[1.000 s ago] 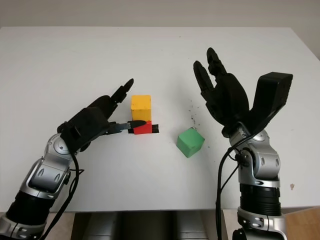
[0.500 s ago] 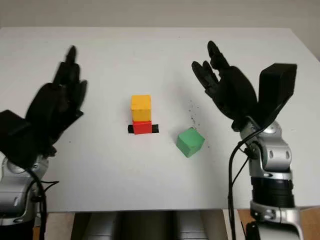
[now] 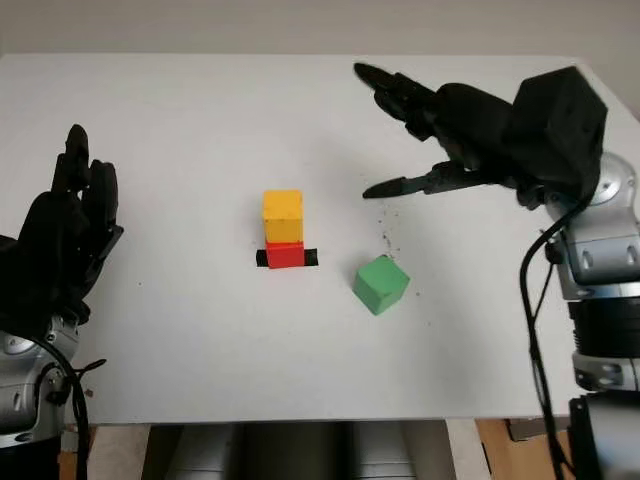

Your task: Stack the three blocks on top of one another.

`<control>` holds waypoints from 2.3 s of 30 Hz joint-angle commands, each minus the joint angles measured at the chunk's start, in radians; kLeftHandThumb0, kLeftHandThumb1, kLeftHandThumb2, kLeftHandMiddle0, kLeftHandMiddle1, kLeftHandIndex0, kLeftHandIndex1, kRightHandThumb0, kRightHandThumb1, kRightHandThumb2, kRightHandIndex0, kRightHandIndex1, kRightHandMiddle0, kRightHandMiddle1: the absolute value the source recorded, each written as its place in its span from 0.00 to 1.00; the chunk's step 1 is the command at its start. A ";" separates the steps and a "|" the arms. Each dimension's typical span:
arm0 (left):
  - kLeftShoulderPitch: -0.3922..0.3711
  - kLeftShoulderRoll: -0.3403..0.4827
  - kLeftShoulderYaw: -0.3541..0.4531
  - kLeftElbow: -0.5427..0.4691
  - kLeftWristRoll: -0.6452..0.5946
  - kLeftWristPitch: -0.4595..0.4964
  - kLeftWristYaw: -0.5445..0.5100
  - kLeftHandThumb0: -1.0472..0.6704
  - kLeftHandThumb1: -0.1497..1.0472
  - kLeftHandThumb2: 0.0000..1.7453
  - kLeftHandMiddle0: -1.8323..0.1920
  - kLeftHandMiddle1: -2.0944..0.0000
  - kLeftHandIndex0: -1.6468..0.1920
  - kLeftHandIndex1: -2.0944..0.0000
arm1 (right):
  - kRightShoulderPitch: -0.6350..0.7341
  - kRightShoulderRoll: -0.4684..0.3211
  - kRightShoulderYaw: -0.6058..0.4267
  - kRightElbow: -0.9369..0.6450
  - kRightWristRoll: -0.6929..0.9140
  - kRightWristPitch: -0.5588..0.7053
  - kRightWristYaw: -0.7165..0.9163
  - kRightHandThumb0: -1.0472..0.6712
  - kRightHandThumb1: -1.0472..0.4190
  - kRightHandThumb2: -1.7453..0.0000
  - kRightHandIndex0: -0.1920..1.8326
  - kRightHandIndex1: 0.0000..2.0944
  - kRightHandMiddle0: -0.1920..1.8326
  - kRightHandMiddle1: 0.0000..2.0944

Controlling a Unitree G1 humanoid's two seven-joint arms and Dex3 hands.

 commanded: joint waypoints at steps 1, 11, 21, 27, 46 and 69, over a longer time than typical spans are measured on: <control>-0.030 -0.012 0.001 0.015 -0.009 -0.012 0.015 0.19 1.00 0.30 1.00 1.00 1.00 1.00 | -0.023 -0.063 0.022 -0.072 -0.053 -0.061 0.024 0.27 0.25 0.97 0.28 0.08 0.32 0.04; -0.058 0.006 -0.015 0.022 -0.010 0.010 0.026 0.20 1.00 0.32 1.00 1.00 1.00 1.00 | 0.008 -0.171 0.069 -0.302 -0.201 -0.181 0.140 0.27 0.27 0.97 0.33 0.04 0.37 0.03; -0.051 0.004 -0.008 0.009 -0.015 0.016 0.037 0.19 1.00 0.31 1.00 1.00 1.00 1.00 | 0.152 -0.194 0.034 -0.464 -0.273 -0.184 0.119 0.25 0.25 0.97 0.30 0.02 0.34 0.02; -0.052 0.007 -0.022 0.014 -0.006 0.002 0.029 0.19 1.00 0.31 1.00 1.00 1.00 1.00 | 0.272 -0.147 0.027 -0.437 -0.393 -0.261 -0.075 0.22 0.27 0.97 0.33 0.03 0.37 0.03; -0.035 0.004 -0.071 0.007 0.035 -0.009 0.032 0.19 1.00 0.31 1.00 1.00 1.00 0.99 | 0.418 -0.001 0.038 -0.327 -0.589 -0.242 -0.390 0.25 0.24 0.96 0.33 0.02 0.40 0.03; -0.008 0.006 -0.070 -0.008 0.018 -0.009 0.004 0.18 1.00 0.28 1.00 1.00 1.00 0.99 | 0.410 0.030 0.051 -0.232 -0.487 -0.269 -0.389 0.36 0.24 0.97 0.36 0.04 0.47 0.04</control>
